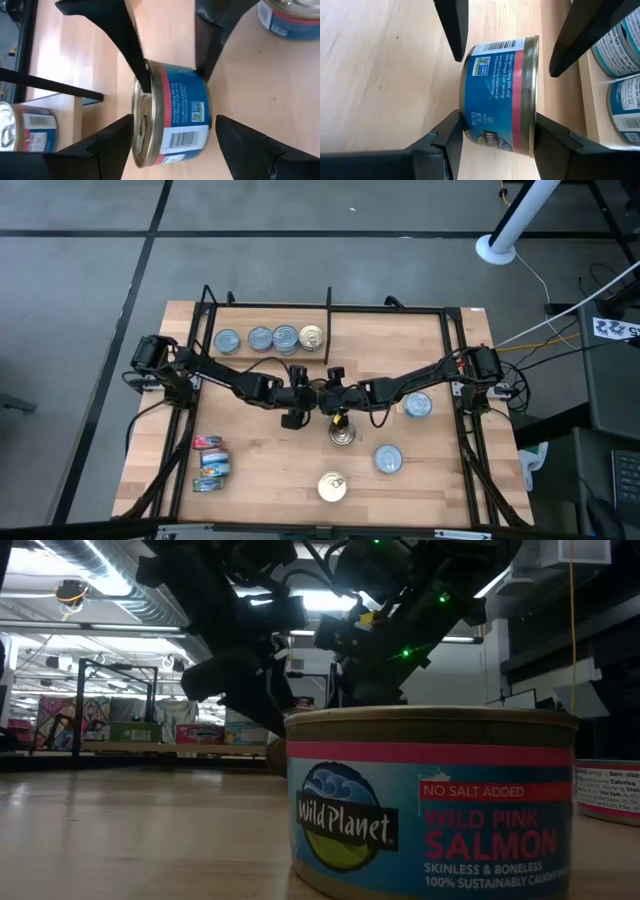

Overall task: Stack canned seafood by type on shelf
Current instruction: Stack the blue pink tuna can on top of the blue pink tuna can on the shelf

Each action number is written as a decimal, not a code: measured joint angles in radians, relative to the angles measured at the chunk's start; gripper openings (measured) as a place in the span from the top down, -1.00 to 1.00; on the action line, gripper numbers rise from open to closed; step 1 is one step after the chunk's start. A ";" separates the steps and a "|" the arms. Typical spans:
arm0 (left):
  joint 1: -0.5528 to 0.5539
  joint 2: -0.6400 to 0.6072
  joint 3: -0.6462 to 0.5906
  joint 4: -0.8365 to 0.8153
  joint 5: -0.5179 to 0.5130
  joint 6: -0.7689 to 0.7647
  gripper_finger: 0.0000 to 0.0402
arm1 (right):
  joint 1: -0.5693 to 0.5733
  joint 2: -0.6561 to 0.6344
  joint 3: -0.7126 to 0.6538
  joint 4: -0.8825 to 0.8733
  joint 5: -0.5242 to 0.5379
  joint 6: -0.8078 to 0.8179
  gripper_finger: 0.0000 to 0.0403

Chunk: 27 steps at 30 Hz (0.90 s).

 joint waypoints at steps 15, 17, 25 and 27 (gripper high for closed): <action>-0.001 0.014 0.000 -0.011 -0.022 0.016 -0.34 | 0.000 0.000 0.023 0.004 -0.017 0.056 0.10; -0.001 0.014 0.000 -0.012 -0.042 0.019 -0.26 | 0.000 0.000 0.023 0.004 -0.016 0.056 0.10; 0.000 0.015 -0.002 -0.015 -0.042 0.052 0.08 | 0.000 0.000 0.023 0.006 -0.016 0.043 0.10; 0.000 0.015 -0.002 -0.014 -0.043 0.064 0.08 | 0.000 0.000 0.023 0.005 -0.015 0.043 0.09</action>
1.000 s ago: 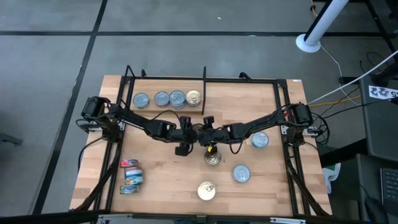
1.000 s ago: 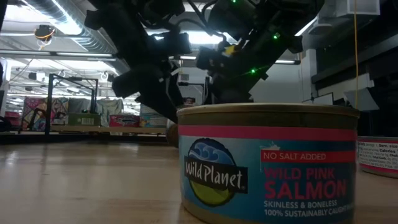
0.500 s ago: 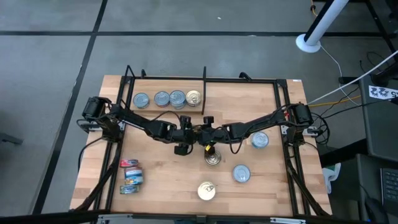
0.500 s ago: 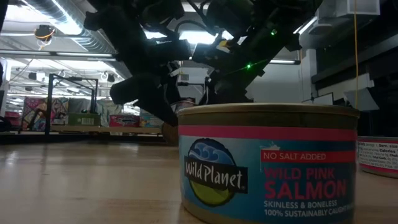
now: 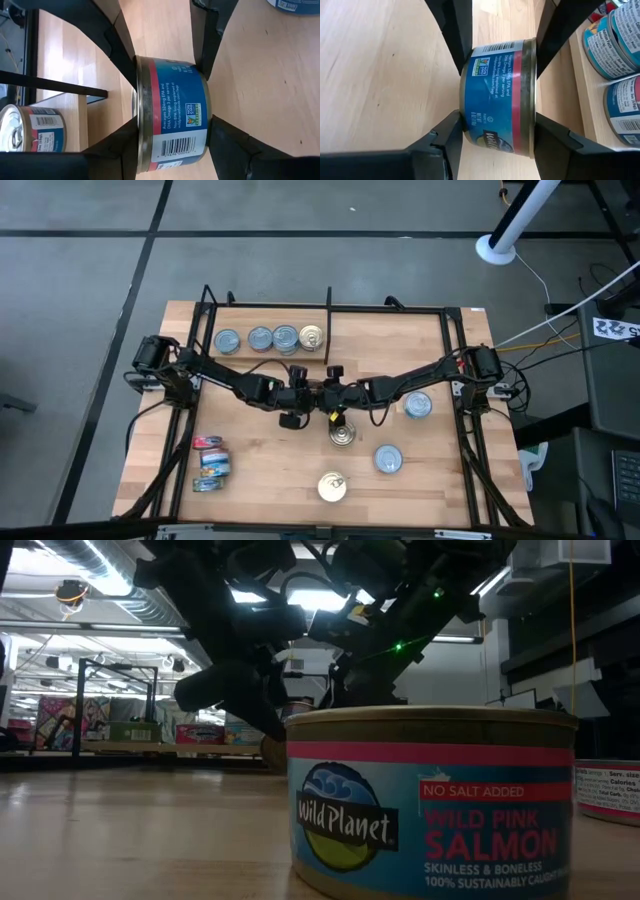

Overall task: Stack canned seafood by type on shelf
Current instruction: Stack the blue pink tuna can on top of the blue pink tuna can on the shelf

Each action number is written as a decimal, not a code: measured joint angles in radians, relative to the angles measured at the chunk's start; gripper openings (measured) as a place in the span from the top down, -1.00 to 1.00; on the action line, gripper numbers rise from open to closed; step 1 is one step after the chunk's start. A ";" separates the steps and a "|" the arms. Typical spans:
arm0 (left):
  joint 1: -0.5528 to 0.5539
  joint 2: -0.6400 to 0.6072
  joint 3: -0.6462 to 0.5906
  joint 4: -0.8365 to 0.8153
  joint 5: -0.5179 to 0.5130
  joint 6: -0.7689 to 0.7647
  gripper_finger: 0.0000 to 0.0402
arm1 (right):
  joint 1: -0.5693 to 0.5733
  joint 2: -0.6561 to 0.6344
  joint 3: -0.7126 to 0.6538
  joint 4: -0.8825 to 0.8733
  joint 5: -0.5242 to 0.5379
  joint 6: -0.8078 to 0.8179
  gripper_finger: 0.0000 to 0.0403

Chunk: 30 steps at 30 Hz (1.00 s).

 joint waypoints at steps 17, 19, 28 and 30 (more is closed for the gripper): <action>0.001 0.000 0.000 0.005 -0.013 -0.016 0.06 | 0.000 0.000 0.001 -0.006 0.013 0.006 -0.38; 0.001 0.000 0.000 0.006 -0.013 -0.016 0.06 | 0.000 -0.010 0.003 -0.033 0.028 -0.016 -0.40; 0.001 0.000 0.000 0.011 -0.012 -0.020 0.05 | 0.000 -0.118 0.043 -0.288 0.139 -0.020 -0.40; 0.001 0.000 0.000 0.023 -0.019 -0.038 0.05 | 0.000 -0.153 0.043 -0.348 0.140 -0.019 -0.40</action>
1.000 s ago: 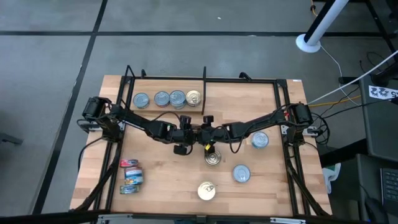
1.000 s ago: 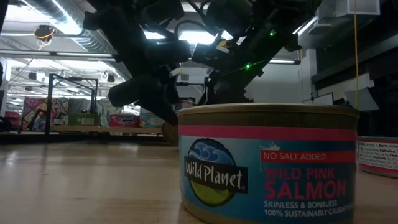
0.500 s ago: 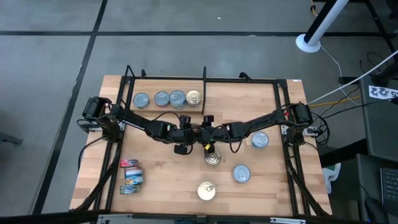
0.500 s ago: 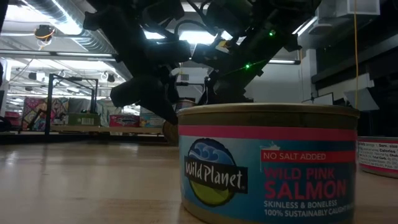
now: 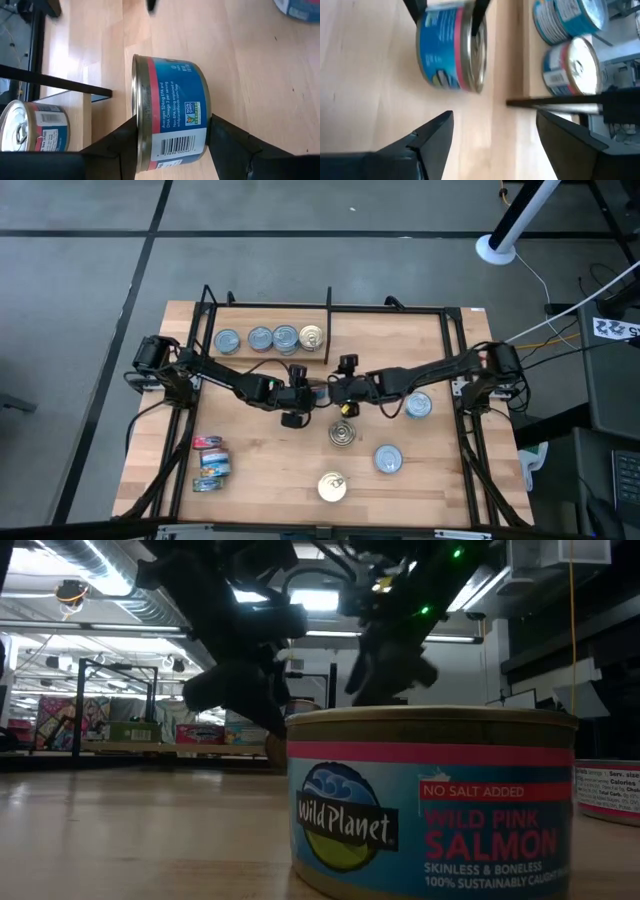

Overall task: Stack canned seafood by type on shelf
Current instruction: Stack the blue pink tuna can on top of the blue pink tuna can on the shelf

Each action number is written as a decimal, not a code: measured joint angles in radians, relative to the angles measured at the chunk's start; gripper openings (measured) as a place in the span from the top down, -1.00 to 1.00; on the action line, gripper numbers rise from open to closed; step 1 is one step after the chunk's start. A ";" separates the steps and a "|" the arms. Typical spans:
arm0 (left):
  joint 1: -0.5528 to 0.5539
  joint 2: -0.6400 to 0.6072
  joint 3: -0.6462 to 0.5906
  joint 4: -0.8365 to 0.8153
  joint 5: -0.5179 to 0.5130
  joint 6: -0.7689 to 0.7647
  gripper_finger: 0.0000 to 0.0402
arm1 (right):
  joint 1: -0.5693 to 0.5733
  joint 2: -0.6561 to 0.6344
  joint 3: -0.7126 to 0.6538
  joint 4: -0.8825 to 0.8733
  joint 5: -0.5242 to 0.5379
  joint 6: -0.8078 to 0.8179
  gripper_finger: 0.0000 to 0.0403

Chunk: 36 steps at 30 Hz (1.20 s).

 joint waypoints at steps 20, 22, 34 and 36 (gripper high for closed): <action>-0.006 -0.010 0.204 -0.235 -0.216 0.099 0.03 | -0.075 -0.279 -0.035 -0.340 -0.010 0.114 -0.40; -0.006 -0.010 0.222 -0.291 -0.244 0.105 0.03 | -0.084 -0.309 -0.078 -0.308 -0.010 0.114 -0.40; 0.030 -0.010 0.248 -0.393 -0.392 0.176 0.03 | -0.116 -0.429 -0.342 -0.073 -0.010 0.166 -0.40; 0.046 -0.010 0.247 -0.392 -0.419 0.182 0.03 | -0.125 -0.428 -0.368 -0.036 -0.011 0.167 -0.40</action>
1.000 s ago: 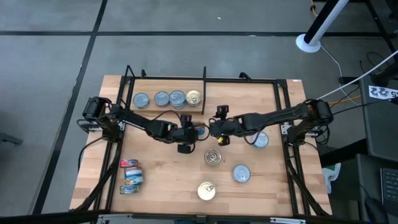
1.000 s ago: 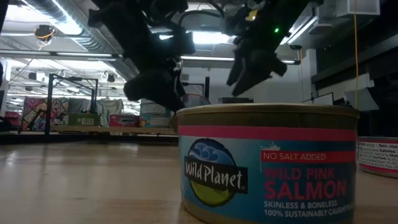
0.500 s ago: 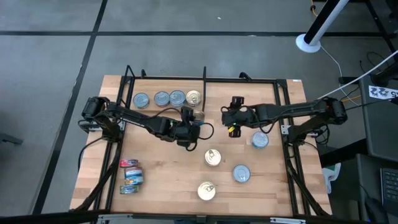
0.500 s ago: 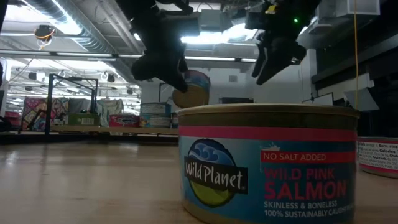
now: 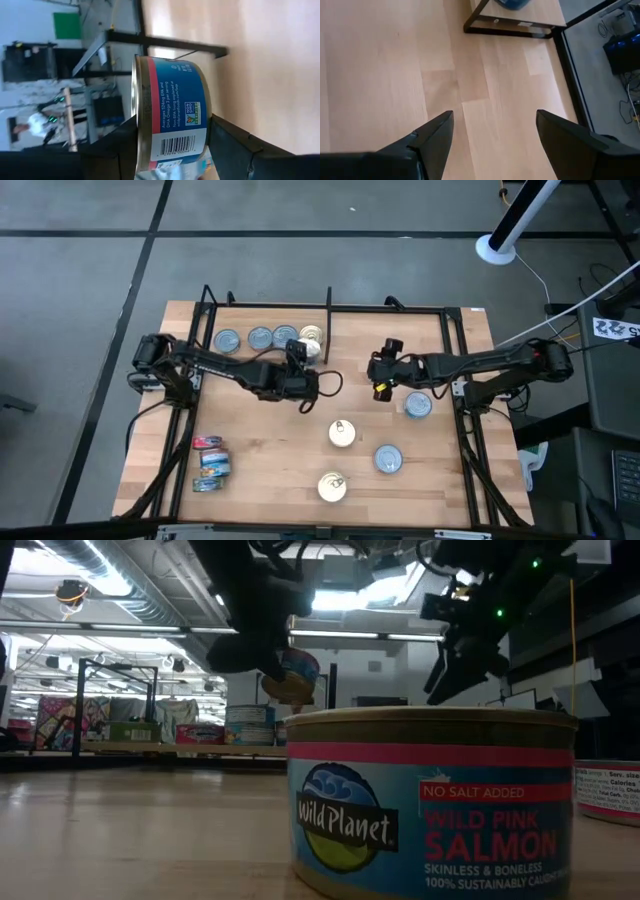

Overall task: Stack canned seafood by type on shelf
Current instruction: Stack the blue pink tuna can on top of the blue pink tuna can on the shelf

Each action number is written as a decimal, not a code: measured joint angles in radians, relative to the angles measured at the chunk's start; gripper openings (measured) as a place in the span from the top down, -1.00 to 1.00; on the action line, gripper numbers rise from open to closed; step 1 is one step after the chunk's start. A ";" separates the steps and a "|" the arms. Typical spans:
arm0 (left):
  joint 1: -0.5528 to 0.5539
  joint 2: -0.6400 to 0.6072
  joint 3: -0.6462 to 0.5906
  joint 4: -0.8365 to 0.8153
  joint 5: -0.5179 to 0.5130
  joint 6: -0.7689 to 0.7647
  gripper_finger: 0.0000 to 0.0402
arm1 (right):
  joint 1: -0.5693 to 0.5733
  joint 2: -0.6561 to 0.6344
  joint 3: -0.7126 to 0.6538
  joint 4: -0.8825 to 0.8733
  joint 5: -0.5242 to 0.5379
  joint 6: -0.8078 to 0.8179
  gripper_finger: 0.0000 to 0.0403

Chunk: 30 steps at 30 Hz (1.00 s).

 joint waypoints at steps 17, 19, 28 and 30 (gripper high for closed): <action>0.191 0.000 0.000 0.113 0.003 0.080 0.03 | 0.001 0.000 -0.059 0.165 -0.097 -0.001 -0.40; 0.209 0.000 0.000 0.148 0.047 0.094 0.03 | 0.001 0.000 -0.059 0.180 -0.097 -0.001 -0.40; 0.249 0.002 0.000 0.229 0.179 0.100 0.03 | 0.001 0.000 -0.059 0.201 -0.097 -0.001 -0.40; 0.254 0.006 -0.001 0.232 0.208 0.099 0.03 | 0.001 0.001 -0.059 0.200 -0.097 -0.001 -0.40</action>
